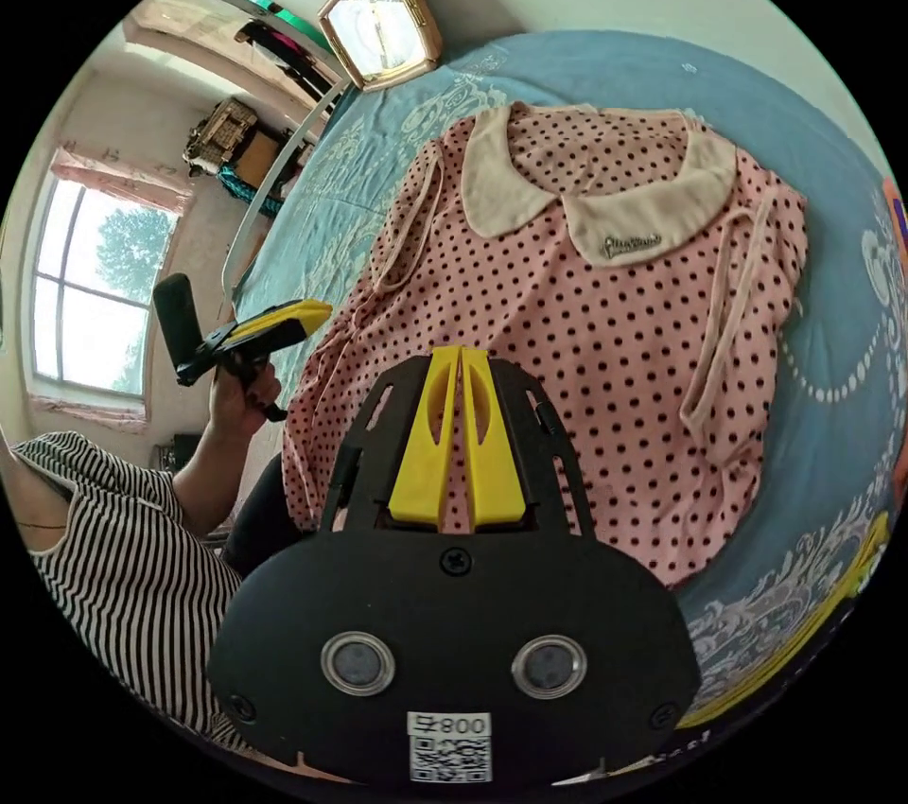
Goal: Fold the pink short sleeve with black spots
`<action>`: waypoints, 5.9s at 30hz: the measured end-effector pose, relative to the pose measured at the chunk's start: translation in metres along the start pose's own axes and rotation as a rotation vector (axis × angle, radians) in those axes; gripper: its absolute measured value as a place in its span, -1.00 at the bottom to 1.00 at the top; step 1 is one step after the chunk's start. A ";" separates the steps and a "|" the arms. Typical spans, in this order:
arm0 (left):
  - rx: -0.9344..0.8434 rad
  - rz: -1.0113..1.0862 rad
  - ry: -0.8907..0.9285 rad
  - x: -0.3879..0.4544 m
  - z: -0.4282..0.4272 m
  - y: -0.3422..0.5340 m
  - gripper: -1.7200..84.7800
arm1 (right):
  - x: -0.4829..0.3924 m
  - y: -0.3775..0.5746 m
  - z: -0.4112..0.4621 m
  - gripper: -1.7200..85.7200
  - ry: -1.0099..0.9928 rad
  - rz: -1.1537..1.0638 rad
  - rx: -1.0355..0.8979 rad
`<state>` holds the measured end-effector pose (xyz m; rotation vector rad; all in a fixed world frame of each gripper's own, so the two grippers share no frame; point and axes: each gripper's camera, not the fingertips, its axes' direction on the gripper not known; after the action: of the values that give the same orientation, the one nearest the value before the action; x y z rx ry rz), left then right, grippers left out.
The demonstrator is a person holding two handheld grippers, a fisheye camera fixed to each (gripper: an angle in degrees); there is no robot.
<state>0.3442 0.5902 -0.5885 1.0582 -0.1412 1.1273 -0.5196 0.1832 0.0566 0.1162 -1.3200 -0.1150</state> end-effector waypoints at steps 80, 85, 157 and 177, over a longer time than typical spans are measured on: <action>-0.229 -0.424 0.241 0.051 -0.126 0.274 -0.92 | -0.295 0.431 -0.445 -0.95 -0.366 0.271 0.013; -0.177 -0.442 0.292 0.055 -0.144 0.282 -0.93 | -0.312 0.440 -0.475 -0.95 -0.408 0.258 0.072; 0.056 -0.628 0.457 -0.064 -0.169 -0.026 -0.92 | -0.198 0.160 -0.558 -0.95 -0.354 0.234 0.331; 0.048 -0.718 0.361 -0.185 -0.062 -0.204 -0.91 | 0.026 -0.063 -0.445 -0.96 -0.279 0.361 0.203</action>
<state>0.3924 0.5079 -0.8545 0.8241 0.5202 0.6444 -0.0828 0.1256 -0.0364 0.0325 -1.6089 0.3202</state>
